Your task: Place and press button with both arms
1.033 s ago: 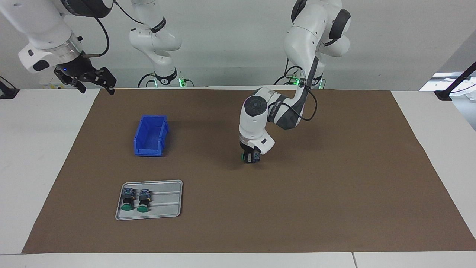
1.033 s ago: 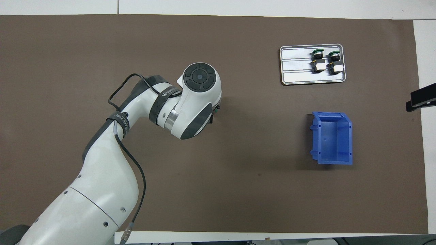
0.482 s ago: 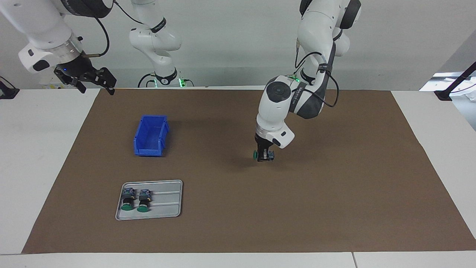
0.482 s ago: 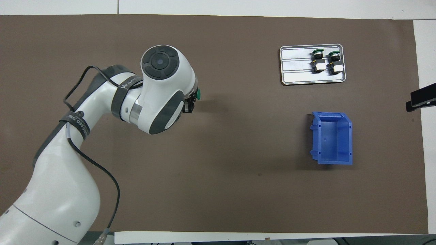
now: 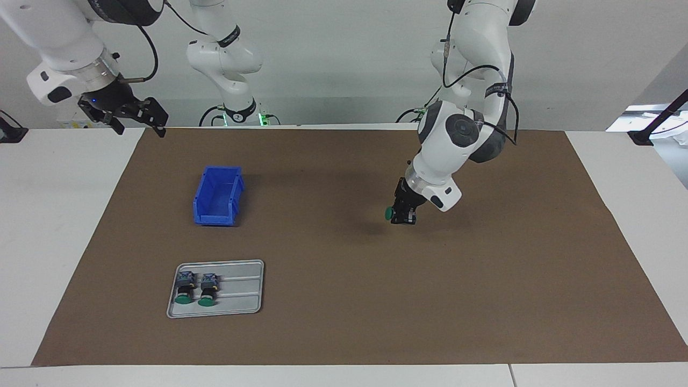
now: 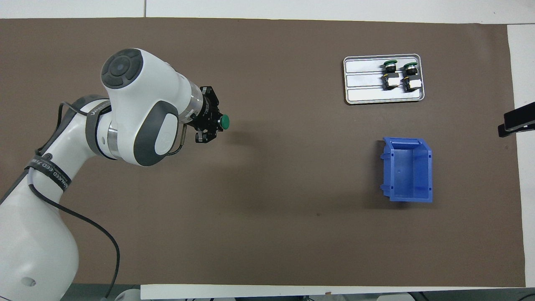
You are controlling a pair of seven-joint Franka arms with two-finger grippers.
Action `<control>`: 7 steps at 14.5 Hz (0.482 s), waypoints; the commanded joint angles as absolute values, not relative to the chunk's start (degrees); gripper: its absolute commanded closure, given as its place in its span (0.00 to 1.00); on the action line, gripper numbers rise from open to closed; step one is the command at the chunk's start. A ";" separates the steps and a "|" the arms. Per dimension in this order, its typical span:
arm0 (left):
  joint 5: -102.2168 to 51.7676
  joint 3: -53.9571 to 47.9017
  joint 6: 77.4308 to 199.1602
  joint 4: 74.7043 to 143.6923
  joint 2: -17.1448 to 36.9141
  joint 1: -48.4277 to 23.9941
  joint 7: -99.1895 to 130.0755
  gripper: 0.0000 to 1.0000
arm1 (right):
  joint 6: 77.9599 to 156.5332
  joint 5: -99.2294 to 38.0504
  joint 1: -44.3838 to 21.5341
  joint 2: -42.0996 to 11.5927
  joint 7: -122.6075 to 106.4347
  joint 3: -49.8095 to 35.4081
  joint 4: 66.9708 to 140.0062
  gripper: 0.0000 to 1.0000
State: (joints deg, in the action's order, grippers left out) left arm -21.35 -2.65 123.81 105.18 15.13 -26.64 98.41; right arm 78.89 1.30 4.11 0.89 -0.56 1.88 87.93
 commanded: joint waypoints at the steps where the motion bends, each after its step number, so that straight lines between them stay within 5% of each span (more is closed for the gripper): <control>1: -30.90 -2.90 131.37 112.66 11.87 -25.14 89.51 0.92 | 79.54 1.32 4.48 2.11 -1.58 1.67 89.47 0.02; 7: -59.47 -2.90 136.31 118.99 9.32 -23.03 69.72 0.92 | 79.54 1.32 4.48 2.11 -1.58 1.67 89.47 0.02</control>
